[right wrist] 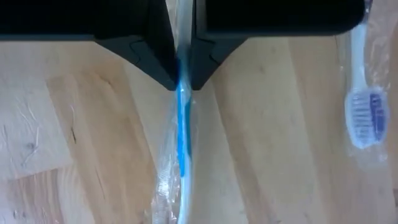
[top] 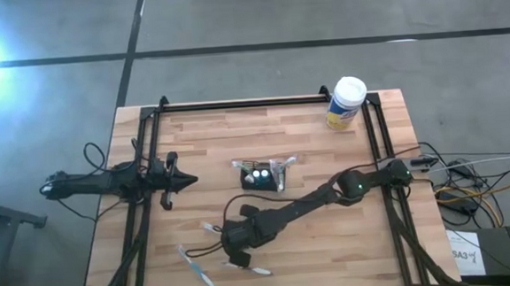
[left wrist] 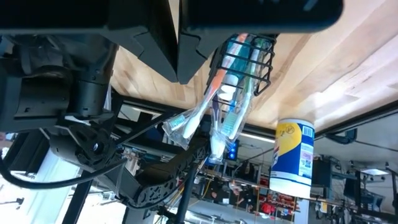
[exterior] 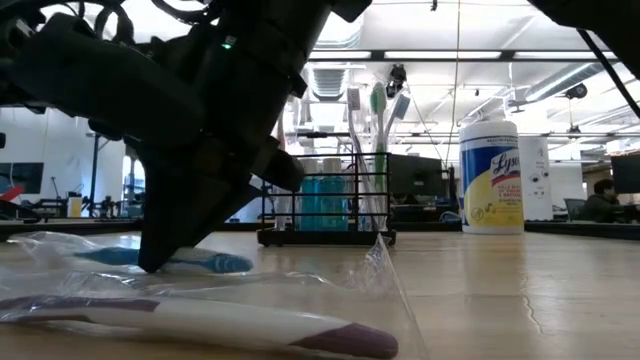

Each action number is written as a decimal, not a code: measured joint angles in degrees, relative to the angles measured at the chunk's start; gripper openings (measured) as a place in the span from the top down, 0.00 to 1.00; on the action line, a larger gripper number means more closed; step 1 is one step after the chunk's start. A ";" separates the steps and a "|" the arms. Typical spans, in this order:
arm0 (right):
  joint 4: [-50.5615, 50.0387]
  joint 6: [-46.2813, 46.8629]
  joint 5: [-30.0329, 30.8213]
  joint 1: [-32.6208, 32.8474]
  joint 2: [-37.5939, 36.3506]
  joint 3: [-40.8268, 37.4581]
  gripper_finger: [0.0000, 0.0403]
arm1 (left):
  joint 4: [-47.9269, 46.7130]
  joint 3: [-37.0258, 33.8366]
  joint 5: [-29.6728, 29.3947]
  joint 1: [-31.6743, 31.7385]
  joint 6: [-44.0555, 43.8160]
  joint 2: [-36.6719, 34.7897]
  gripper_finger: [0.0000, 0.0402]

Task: Pick & Place toothbrushing station
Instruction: Put the top blue toothbrush into the black mesh organizer

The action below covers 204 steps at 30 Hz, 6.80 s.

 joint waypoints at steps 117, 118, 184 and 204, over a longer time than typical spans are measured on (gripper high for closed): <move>70.03 -50.18 32.70 -7.56 -44.65 -55.33 0.94 | 34.33 32.00 -20.70 -2.53 7.21 55.96 0.69; 70.03 -50.19 33.11 -7.56 -44.66 -55.33 0.94 | 34.69 32.00 -20.68 -2.70 7.88 56.21 0.76; 104.39 -36.84 7.05 3.07 -69.27 -100.86 0.98 | 12.17 37.66 -27.02 -6.65 18.40 72.17 0.94; 103.41 -36.64 7.07 3.03 -69.25 -100.75 0.98 | 19.09 37.62 -27.46 -4.86 17.20 84.25 0.94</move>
